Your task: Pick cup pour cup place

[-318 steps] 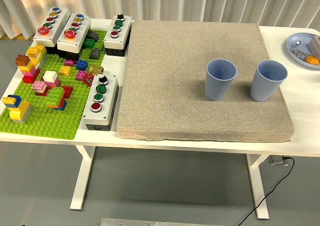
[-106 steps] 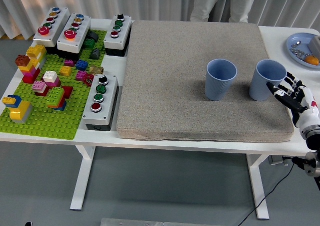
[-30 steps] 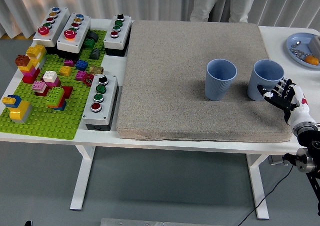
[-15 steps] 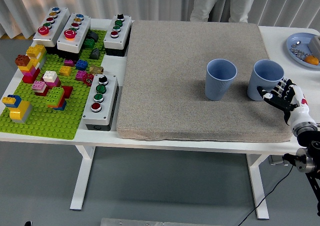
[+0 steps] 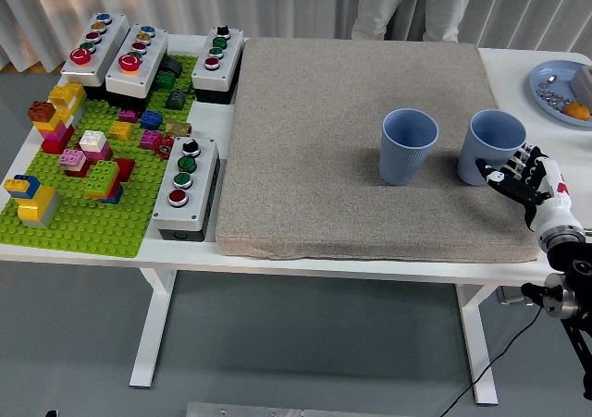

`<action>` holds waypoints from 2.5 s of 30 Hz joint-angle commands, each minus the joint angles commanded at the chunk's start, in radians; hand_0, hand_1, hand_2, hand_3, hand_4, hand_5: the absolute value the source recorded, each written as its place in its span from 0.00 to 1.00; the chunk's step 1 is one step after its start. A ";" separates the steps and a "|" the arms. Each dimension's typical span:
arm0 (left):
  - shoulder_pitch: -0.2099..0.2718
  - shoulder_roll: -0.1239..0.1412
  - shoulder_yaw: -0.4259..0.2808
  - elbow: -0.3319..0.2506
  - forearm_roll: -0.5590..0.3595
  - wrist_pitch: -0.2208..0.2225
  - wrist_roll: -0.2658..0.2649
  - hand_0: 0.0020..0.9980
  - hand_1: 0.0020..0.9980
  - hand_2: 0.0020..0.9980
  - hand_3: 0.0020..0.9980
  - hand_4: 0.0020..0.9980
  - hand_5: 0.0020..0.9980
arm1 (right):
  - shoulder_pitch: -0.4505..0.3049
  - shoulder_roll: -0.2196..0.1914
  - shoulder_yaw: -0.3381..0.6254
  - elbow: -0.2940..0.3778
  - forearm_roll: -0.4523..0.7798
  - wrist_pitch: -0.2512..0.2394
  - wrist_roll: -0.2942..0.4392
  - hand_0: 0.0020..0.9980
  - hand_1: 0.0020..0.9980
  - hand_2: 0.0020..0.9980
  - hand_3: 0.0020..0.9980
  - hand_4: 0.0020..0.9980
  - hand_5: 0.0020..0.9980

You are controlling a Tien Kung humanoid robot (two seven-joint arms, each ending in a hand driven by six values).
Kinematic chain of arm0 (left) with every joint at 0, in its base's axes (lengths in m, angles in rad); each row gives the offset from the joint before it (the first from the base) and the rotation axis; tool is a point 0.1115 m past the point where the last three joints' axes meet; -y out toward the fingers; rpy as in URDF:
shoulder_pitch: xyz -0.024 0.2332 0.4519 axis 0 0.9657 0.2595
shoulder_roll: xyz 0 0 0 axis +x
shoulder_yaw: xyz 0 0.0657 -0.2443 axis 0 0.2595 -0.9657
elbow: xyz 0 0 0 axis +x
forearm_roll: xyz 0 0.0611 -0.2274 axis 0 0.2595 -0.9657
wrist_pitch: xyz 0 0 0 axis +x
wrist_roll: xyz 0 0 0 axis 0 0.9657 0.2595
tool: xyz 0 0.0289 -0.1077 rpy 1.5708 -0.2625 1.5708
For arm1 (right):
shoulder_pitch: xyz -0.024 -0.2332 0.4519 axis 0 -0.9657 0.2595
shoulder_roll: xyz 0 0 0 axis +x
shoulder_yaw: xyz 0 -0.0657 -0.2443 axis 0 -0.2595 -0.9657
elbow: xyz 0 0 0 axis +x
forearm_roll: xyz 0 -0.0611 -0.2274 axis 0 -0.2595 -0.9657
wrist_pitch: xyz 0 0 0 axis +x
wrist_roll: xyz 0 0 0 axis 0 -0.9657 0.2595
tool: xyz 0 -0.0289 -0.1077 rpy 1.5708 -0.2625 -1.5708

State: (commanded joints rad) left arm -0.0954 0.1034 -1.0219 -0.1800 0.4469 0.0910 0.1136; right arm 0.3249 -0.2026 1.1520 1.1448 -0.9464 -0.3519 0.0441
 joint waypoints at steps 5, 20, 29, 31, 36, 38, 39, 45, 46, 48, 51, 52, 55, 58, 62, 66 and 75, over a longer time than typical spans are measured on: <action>0.000 0.000 -0.002 0.000 0.001 0.000 0.000 0.70 0.68 0.74 0.67 0.47 0.99 | -0.001 -0.003 0.002 0.008 -0.007 -0.005 -0.003 0.84 0.71 0.63 0.70 0.78 0.24; -0.004 0.001 -0.007 0.000 0.004 0.000 0.001 0.70 0.68 0.74 0.68 0.47 0.99 | 0.003 -0.010 0.004 0.034 -0.047 -0.025 -0.008 0.84 0.70 0.62 0.69 0.77 0.23; -0.003 0.001 -0.007 0.000 0.004 0.000 0.000 0.70 0.68 0.74 0.67 0.47 0.99 | 0.005 -0.010 0.003 0.039 -0.050 -0.026 -0.011 0.84 0.70 0.62 0.70 0.76 0.20; -0.003 0.001 -0.008 0.000 0.004 0.000 0.000 0.70 0.68 0.74 0.67 0.47 0.99 | 0.004 -0.010 0.004 0.040 -0.055 -0.029 -0.011 0.84 0.70 0.62 0.70 0.76 0.20; -0.001 0.001 -0.007 0.000 0.004 0.000 0.000 0.70 0.68 0.74 0.68 0.47 0.99 | 0.003 -0.011 0.005 0.042 -0.061 -0.031 -0.011 0.84 0.70 0.62 0.69 0.76 0.20; 0.000 0.002 -0.006 0.000 0.003 0.000 0.000 0.70 0.68 0.74 0.68 0.47 0.99 | 0.002 -0.010 0.005 0.043 -0.060 -0.031 -0.011 0.84 0.70 0.62 0.69 0.76 0.20; 0.000 0.002 -0.006 0.000 0.003 0.000 0.000 0.70 0.68 0.74 0.68 0.47 0.99 | 0.001 -0.010 0.005 0.043 -0.060 -0.031 -0.011 0.84 0.70 0.62 0.69 0.76 0.20; -0.002 0.001 -0.005 0.000 0.004 0.000 0.001 0.70 0.68 0.74 0.67 0.47 0.99 | 0.002 -0.011 0.006 0.043 -0.057 -0.030 -0.011 0.84 0.70 0.62 0.69 0.76 0.19; -0.002 0.001 -0.005 0.000 0.005 0.000 0.001 0.70 0.68 0.74 0.67 0.47 0.99 | 0.002 -0.011 0.007 0.043 -0.057 -0.030 -0.011 0.84 0.70 0.62 0.69 0.76 0.19; -0.003 0.001 -0.004 0.000 0.003 0.000 0.001 0.70 0.68 0.74 0.67 0.47 0.99 | 0.003 -0.011 0.010 0.043 -0.057 -0.031 -0.010 0.84 0.70 0.62 0.69 0.76 0.19; -0.005 0.001 -0.005 0.000 0.005 0.000 0.001 0.70 0.68 0.74 0.67 0.47 0.99 | 0.003 -0.012 0.012 0.042 -0.056 -0.031 -0.010 0.84 0.70 0.62 0.69 0.76 0.19; -0.005 0.001 -0.005 0.000 0.004 0.000 0.001 0.70 0.68 0.74 0.67 0.47 0.99 | 0.003 -0.012 0.013 0.043 -0.057 -0.031 -0.009 0.84 0.70 0.62 0.69 0.76 0.19; -0.006 0.001 -0.003 0.000 0.004 0.000 0.001 0.70 0.68 0.74 0.67 0.47 0.99 | 0.004 -0.012 0.012 0.042 -0.056 -0.031 -0.010 0.84 0.70 0.62 0.68 0.76 0.19; -0.005 0.001 -0.006 0.000 0.003 0.000 0.000 0.70 0.68 0.74 0.67 0.47 0.99 | 0.004 -0.012 0.011 0.044 -0.058 -0.031 -0.010 0.84 0.70 0.62 0.68 0.76 0.19; -0.006 0.000 -0.007 0.000 0.004 0.000 0.000 0.70 0.68 0.74 0.67 0.47 0.99 | 0.004 -0.012 0.010 0.044 -0.058 -0.030 -0.010 0.84 0.70 0.62 0.68 0.76 0.19; -0.007 0.001 -0.006 0.000 0.004 0.000 0.000 0.70 0.68 0.74 0.67 0.47 0.99 | 0.006 -0.012 0.010 0.044 -0.060 -0.032 -0.010 0.84 0.70 0.62 0.68 0.76 0.19; -0.005 0.001 -0.006 0.000 0.004 0.000 0.000 0.70 0.68 0.74 0.67 0.47 0.99 | 0.005 -0.011 0.009 0.044 -0.062 -0.033 -0.012 0.84 0.70 0.62 0.68 0.76 0.19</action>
State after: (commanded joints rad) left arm -0.1007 0.1045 -1.0283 -0.1800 0.4505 0.0907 0.1137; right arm 0.3303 -0.2139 1.1614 1.1892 -1.0081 -0.3847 0.0323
